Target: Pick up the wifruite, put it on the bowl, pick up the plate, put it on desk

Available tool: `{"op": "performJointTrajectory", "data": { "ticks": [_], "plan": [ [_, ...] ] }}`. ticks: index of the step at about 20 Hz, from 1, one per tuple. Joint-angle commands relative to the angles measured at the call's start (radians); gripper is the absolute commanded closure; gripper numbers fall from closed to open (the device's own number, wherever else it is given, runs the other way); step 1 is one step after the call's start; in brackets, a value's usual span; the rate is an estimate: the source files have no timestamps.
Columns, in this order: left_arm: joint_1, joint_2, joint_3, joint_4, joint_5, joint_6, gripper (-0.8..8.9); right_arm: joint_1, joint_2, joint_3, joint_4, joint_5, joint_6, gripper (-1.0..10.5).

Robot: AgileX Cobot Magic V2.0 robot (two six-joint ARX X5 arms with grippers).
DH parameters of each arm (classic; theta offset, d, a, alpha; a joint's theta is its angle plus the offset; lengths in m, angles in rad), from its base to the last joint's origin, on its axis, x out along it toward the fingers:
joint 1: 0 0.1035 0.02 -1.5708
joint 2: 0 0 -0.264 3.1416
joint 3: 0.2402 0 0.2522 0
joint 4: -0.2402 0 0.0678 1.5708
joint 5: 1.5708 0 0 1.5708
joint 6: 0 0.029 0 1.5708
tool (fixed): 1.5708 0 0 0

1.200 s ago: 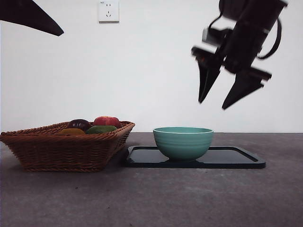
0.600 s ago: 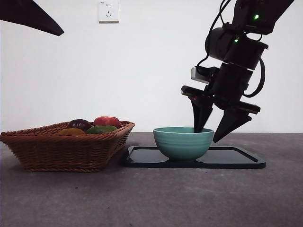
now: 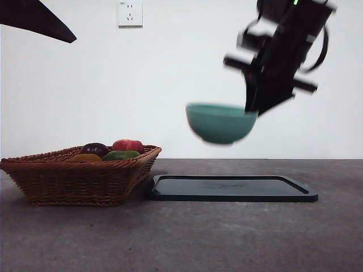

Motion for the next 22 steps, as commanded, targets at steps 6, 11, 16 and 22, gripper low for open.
{"op": "performJointTrajectory", "data": {
  "ticks": [6, 11, 16, 22],
  "plan": [
    [-0.005, 0.006, 0.020, 0.007, 0.005, 0.021, 4.39, 0.032, -0.276, 0.018, -0.270, -0.003, -0.080, 9.4],
    [-0.005, 0.006, 0.020, 0.005, 0.005, 0.021, 4.39, 0.108, -0.440, -0.093, -0.318, 0.000, -0.079, 9.4],
    [-0.005, 0.006, 0.020, -0.007, 0.005, 0.024, 4.39, 0.193, -0.511, -0.294, -0.217, 0.001, -0.023, 9.4],
    [-0.005, 0.006, 0.020, -0.011, 0.005, 0.027, 4.39, 0.280, -0.468, -0.492, -0.003, 0.005, 0.039, 9.4]
  ]
}}
